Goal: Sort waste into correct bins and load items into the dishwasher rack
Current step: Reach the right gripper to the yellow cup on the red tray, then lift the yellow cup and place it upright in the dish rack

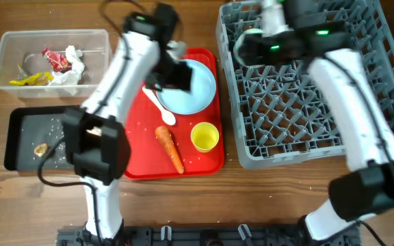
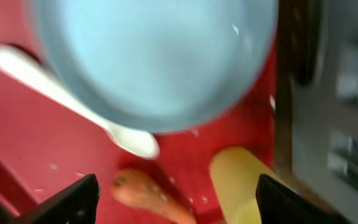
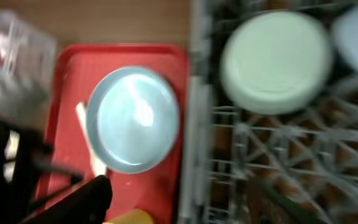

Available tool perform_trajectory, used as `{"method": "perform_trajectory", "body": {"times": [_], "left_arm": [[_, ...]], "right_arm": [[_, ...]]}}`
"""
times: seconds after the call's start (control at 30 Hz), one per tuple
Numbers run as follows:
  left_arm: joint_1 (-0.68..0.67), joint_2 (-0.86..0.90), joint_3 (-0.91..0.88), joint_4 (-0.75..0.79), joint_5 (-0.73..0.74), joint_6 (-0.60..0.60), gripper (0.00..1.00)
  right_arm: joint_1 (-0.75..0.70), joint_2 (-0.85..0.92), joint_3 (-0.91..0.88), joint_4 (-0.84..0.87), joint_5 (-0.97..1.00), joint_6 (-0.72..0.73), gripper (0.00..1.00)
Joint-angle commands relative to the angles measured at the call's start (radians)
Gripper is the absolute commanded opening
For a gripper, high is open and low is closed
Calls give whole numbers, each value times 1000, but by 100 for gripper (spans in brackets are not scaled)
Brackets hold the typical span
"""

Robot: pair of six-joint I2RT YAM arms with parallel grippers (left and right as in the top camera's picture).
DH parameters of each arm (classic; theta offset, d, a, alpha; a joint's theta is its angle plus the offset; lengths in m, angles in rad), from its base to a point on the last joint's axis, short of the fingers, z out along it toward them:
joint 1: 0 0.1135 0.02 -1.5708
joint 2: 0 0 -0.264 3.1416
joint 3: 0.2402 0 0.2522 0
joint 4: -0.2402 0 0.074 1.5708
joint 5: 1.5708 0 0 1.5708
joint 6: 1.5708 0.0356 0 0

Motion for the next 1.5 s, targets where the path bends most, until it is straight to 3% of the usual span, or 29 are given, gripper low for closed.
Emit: {"method": "perform_trajectory", "body": {"times": [0.0, 0.13, 0.3, 0.33, 0.4, 0.43, 0.57, 0.73, 0.83, 0.9, 1.0, 1.1, 1.17, 1.47], "left_arm": [[-154, 8, -45, -36, 37, 171, 81], [-217, 8, -175, -13, 38, 204, 79], [-216, 8, -245, -12, 37, 204, 59], [-216, 8, -249, 4, 37, 204, 37], [-216, 8, -249, 22, 37, 203, 8], [-216, 8, -249, 34, 37, 185, 4], [-200, 7, -249, 59, 54, 90, 4], [-25, -96, -245, 63, 268, 100, 4], [210, -165, -245, 186, 651, 102, 4], [288, -159, -246, 270, 872, 102, 4], [333, -155, -246, 453, 1161, 101, 4], [332, -155, -246, 568, 1322, 101, 4], [334, -155, -246, 629, 1368, 101, 4], [334, -155, -246, 645, 1368, 101, 4]], "right_arm": [[-82, -19, 5, -62, 7, -32, 72], [-106, -19, 5, -107, 14, -81, 73], [-104, -19, 5, -103, 14, -80, 73], [-104, -19, 5, -103, 14, -80, 73], [-104, -19, 5, -102, 14, -80, 73], [-104, -19, 5, -102, 14, -81, 73], [-103, -19, 5, -103, 14, -81, 73], [-104, -19, 5, -97, -143, -127, 76], [-103, -19, 5, -15, -428, -142, 77], [-100, -13, 5, 39, -552, -159, 78], [-32, 17, 5, 250, -797, -174, 81], [52, 37, 5, 377, -818, -156, 83], [64, 54, 5, 424, -866, -157, 82], [77, 121, 5, 492, -940, -157, 83]]}}
